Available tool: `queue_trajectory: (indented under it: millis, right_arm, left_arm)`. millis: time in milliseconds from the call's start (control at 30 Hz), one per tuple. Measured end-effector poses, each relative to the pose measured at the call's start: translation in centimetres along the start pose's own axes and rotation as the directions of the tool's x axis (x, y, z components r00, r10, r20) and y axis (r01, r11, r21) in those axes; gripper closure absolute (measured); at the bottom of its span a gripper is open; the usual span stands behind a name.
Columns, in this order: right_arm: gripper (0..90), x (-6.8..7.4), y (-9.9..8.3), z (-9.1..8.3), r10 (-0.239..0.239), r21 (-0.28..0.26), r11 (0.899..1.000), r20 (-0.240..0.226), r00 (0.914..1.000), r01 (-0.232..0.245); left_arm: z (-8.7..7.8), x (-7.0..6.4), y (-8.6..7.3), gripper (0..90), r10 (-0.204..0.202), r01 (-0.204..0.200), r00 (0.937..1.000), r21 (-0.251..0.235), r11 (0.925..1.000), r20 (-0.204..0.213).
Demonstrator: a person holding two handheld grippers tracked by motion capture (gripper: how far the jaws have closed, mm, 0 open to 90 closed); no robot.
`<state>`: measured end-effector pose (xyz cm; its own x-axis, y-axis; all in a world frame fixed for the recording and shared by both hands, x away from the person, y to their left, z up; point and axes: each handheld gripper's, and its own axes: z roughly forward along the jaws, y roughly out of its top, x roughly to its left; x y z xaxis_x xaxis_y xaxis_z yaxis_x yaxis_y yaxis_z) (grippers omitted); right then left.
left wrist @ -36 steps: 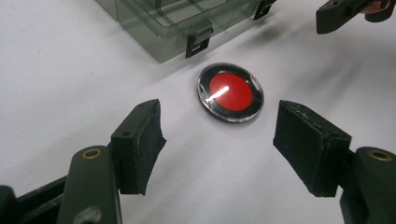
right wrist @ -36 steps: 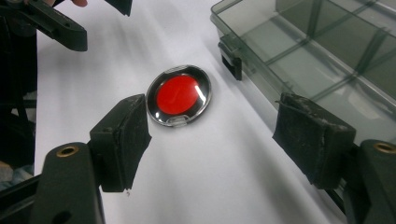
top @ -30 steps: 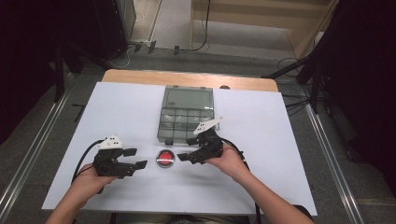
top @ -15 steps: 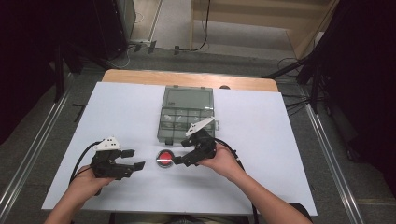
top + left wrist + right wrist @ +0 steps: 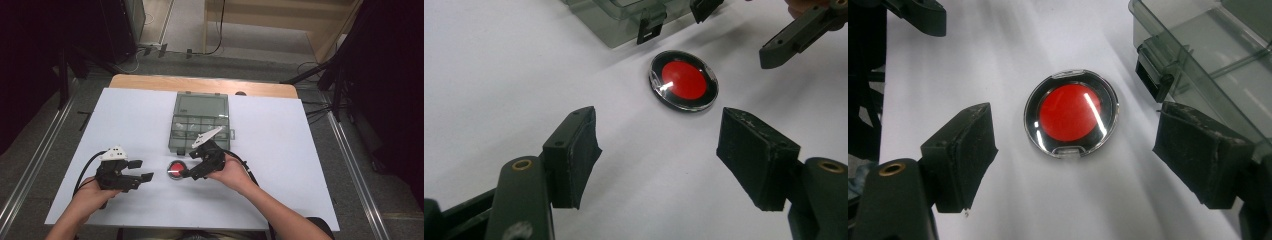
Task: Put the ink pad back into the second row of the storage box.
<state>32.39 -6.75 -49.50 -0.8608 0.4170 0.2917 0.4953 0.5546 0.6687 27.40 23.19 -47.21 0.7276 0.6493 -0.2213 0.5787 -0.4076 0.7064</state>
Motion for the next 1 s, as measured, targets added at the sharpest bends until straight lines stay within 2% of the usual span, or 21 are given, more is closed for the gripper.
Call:
queue_trajectory:
  millis: [267, 400, 767, 867, 1000]
  right_arm:
    - [17.4, 0.4, 0.1, 1.1, -0.019, 0.003, 1.000, 0.020, 0.9996, 0.019]
    - [17.4, 0.4, 0.2, 1.7, -0.013, 0.012, 1.000, 0.016, 0.9998, 0.013]
    - [17.3, 1.2, 0.8, 3.2, -0.075, 0.057, 0.996, 0.047, 0.9960, 0.073]
    - [17.3, 1.3, 0.9, 3.6, -0.077, 0.076, 0.994, 0.047, 0.9959, 0.073]
    - [17.3, 1.5, 1.2, 4.0, -0.101, 0.083, 0.992, 0.069, 0.9925, 0.095]
  left_arm:
    - [0.1, 0.1, -0.1, 31.7, 0.007, -0.007, 1.0000, 0.014, 0.9999, -0.001]
    - [0.0, 0.1, 0.0, 31.8, 0.004, -0.004, 1.0000, 0.010, 0.9999, 0.000]
    - [0.0, 0.2, -0.1, 31.8, 0.002, -0.002, 1.0000, 0.010, 0.9999, 0.001]
    - [0.0, 0.2, -0.1, 31.8, -0.001, 0.001, 1.0000, 0.010, 1.0000, -0.001]
    - [0.0, 0.3, -0.1, 31.8, 0.000, 0.000, 1.0000, 0.013, 0.9999, 0.000]
